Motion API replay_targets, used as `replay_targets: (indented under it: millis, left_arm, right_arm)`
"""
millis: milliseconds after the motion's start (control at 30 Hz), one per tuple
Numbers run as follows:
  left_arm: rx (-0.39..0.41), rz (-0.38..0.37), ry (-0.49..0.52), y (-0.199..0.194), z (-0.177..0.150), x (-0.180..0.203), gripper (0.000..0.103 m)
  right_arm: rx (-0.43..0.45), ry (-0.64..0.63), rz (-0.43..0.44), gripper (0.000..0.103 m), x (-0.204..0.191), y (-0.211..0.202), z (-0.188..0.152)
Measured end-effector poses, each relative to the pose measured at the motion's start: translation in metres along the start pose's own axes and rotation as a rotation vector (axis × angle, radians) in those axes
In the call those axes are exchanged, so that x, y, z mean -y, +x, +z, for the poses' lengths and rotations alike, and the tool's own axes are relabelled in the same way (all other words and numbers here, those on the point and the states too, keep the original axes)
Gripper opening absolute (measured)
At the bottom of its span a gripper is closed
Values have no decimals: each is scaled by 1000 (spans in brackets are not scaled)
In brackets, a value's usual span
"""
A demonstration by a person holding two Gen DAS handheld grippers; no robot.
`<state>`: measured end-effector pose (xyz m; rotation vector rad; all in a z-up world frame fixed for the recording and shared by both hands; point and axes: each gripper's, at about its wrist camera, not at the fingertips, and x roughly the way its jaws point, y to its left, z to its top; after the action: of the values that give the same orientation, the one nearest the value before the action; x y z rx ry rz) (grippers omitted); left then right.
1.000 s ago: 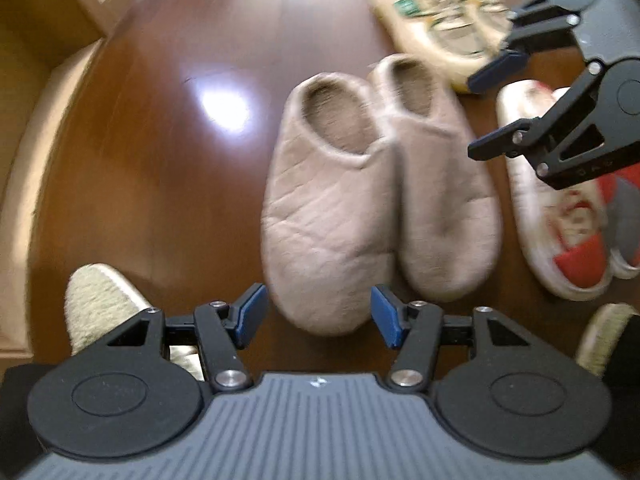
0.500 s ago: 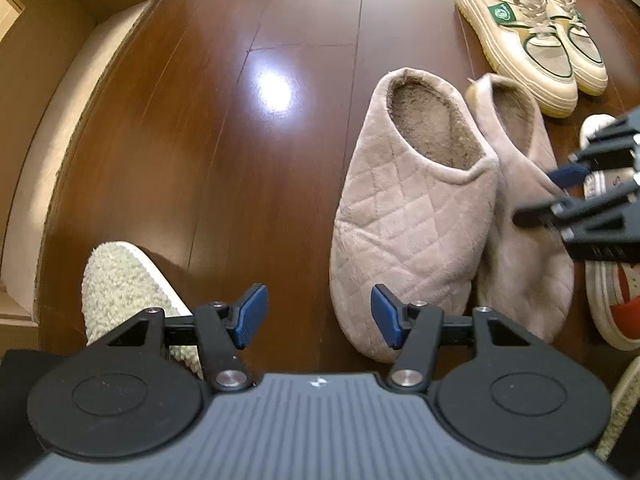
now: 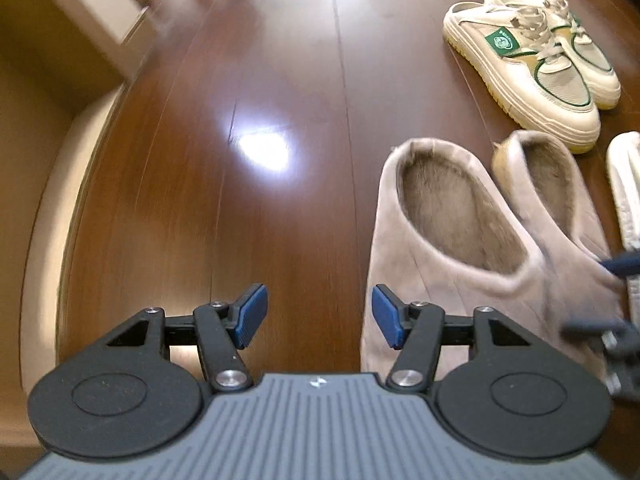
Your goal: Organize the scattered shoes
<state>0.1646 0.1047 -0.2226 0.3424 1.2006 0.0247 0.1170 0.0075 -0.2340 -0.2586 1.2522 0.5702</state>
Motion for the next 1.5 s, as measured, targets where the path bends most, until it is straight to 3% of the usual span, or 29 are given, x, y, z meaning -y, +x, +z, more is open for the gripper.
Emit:
replay_targets:
  millis: [167,233,433,700,833,933,967,1000,1167,1233,1333,1500]
  left_arm:
    - [-41,-23,65,31,0,14,60]
    - [-22,-30,85,32,-7,23,59]
    - [21,-56,207,23,-21,51,55]
    - [46,-156,265,8,-27,81,54]
    - [74,-146,328,2,-31,100,54]
    - [73,-148,334,-3,-26,104,54]
    - [69,-147,329,-5,-24,102,54]
    - [65,-145,320,-8,-22,100,56]
    - [71,-138,244,-32,-4,71,57]
    - [97,-119,225,-46,5,66,57]
    - [160,-107,192,-81,30,52,57]
    - [205,-95,188,-132,64,55,58]
  right_arm:
    - [36,50,-65,45,-7,7,-18]
    - [53,66,-78,45,-7,9,-23]
    - [28,46,-85,43,-2,7,-28]
    - [-12,49,-105,42,9,-1,-36]
    - [-1,88,-105,42,14,-7,-39]
    - [14,81,-112,51,12,-11,-36]
    - [14,78,-119,67,11,-13,-36]
    - [17,77,-136,75,10,-19,-35]
    - [27,99,-160,75,22,-51,-25]
    - [68,79,-164,75,36,-83,-13]
    - [112,-21,-225,71,54,-136,-4]
    - [160,-110,-260,37,83,-218,-9]
